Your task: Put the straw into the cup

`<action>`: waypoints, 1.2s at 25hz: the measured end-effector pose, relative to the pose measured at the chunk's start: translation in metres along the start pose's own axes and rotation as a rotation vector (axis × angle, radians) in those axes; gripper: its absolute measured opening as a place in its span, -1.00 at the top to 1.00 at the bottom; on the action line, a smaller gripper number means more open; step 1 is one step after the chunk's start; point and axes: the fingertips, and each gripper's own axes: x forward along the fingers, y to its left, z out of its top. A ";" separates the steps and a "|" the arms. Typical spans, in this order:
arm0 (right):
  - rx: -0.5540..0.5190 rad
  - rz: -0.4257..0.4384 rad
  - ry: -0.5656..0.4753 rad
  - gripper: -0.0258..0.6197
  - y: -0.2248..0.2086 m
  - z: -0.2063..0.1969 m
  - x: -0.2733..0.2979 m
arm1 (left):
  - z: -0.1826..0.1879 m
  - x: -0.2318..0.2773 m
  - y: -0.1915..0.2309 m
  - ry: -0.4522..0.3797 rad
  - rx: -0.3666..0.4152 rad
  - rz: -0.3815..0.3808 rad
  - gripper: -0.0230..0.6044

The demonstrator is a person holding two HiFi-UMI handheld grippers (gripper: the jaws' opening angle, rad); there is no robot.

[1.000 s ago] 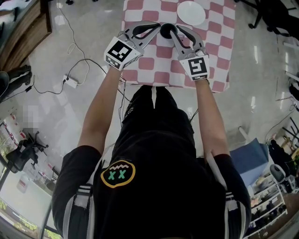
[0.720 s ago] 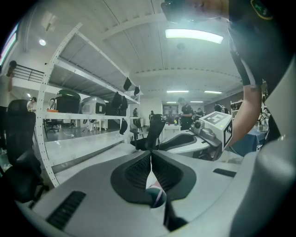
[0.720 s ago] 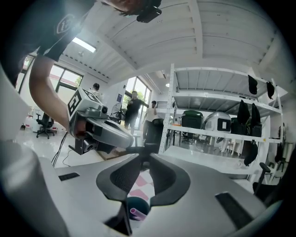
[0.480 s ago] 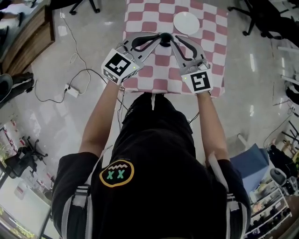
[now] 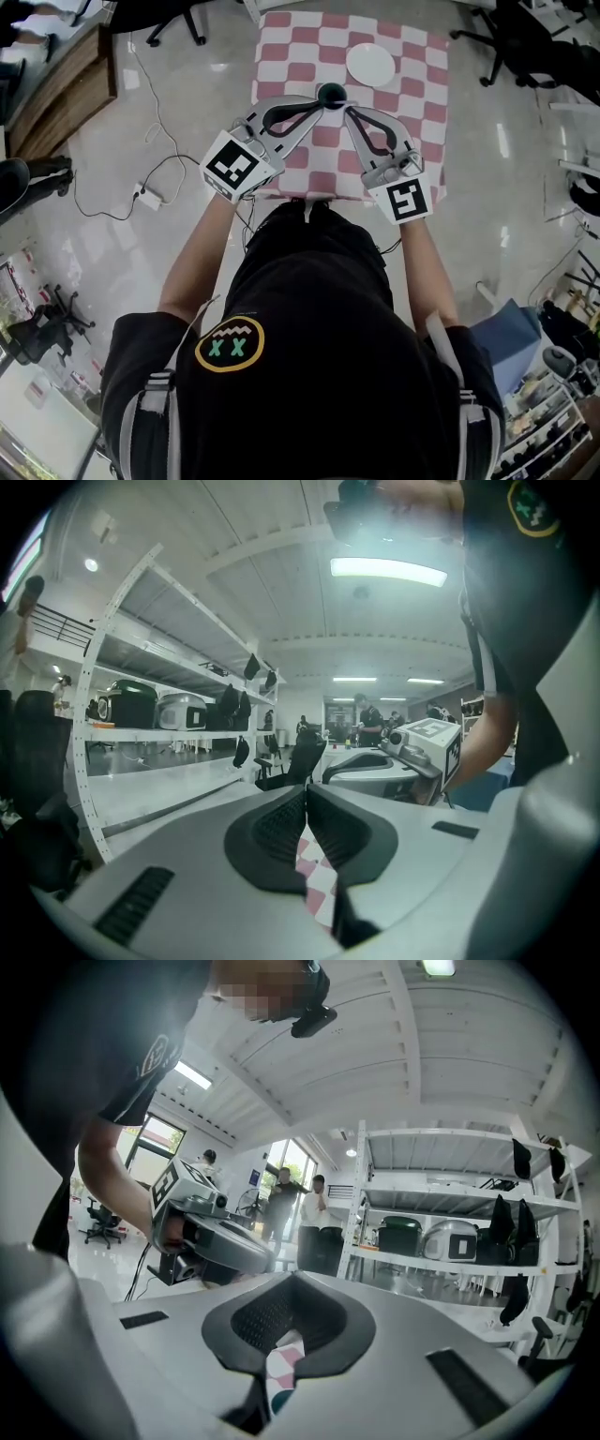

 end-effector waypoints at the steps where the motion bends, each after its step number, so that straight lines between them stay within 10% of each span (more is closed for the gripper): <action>1: 0.002 0.001 0.000 0.85 0.002 0.003 -0.002 | 0.002 -0.002 -0.003 -0.003 -0.001 -0.004 0.86; 30: 0.011 -0.035 0.055 0.86 0.005 0.000 -0.014 | 0.001 -0.008 -0.012 -0.003 0.002 -0.017 0.86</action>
